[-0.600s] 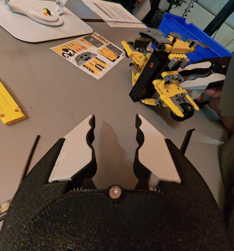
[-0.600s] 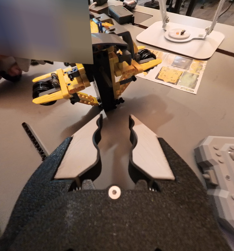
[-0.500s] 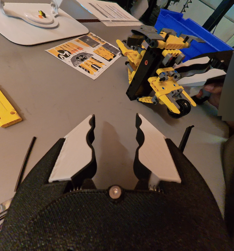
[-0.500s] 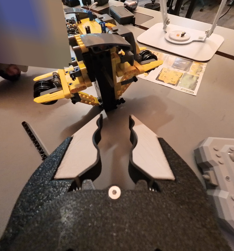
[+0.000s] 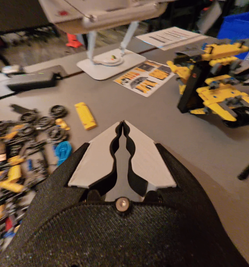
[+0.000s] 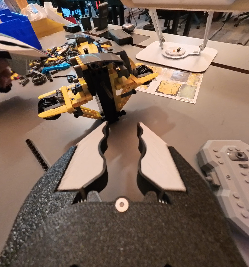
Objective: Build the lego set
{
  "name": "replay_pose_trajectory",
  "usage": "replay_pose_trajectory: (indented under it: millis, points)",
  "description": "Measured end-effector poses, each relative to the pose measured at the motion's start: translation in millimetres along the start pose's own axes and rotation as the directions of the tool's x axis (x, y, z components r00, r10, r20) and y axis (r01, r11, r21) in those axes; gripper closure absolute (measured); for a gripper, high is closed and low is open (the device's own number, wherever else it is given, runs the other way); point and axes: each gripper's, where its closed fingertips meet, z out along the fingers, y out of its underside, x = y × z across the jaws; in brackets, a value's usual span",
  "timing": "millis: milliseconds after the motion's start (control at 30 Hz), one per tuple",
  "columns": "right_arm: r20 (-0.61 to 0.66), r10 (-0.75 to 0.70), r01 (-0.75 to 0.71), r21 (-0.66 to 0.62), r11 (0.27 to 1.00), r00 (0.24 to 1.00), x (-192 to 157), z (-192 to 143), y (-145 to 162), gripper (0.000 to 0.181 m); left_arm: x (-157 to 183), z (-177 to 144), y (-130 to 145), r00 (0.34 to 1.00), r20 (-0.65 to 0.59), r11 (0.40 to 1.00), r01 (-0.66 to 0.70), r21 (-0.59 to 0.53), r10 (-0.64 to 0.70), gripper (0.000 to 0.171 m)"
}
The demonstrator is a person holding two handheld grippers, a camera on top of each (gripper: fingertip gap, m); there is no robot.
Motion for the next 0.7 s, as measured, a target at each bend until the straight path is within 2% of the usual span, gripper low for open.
replay_pose_trajectory:
  millis: [67, 167, 233, 300, 400, 467, 700]
  points:
    - [0.001, 0.003, -0.003, 0.008, 1.0, 1.0, 0.2, -1.0, -0.9, 0.143, -37.6, -12.4, -4.3, 0.991, 0.133, 1.0, -0.027, 0.006, 0.026, 0.171]
    - [-0.006, 0.001, -0.001, 0.007, 1.0, 1.0, 0.8, -1.0, -0.8, 0.143, -108.6, -37.4, -12.4, 0.929, 0.358, 0.996, -0.088, -0.034, 0.094, 0.17]
    - [-0.016, -0.004, 0.004, -0.005, 1.0, 1.0, 1.5, 0.2, 0.6, 0.142, -147.2, -53.2, -16.6, 0.903, 0.424, 0.998, -0.059, -0.026, 0.065, 0.169]
    - [-0.031, -0.013, 0.012, -0.017, 1.0, 0.999, 2.6, 1.3, 2.1, 0.142, -172.4, -65.3, -12.5, 0.901, 0.433, 1.0, 0.014, 0.015, -0.019, 0.17]
    - [-0.059, -0.025, 0.023, -0.026, 0.999, 0.998, 5.0, 1.9, 3.3, 0.142, -182.7, -72.6, 12.1, 0.906, 0.398, 0.99, 0.131, 0.061, -0.144, 0.171]
    - [-0.077, -0.027, 0.024, -0.038, 0.999, 0.997, 7.0, 3.1, 4.7, 0.142, -182.5, -71.7, 27.5, 0.903, 0.4, 0.986, 0.163, 0.022, -0.158, 0.171]
    - [-0.09, -0.041, 0.034, -0.075, 0.997, 0.995, 8.1, 7.0, 9.2, 0.142, -175.3, -63.8, 27.5, 0.917, 0.367, 0.986, 0.164, 0.013, -0.157, 0.171]
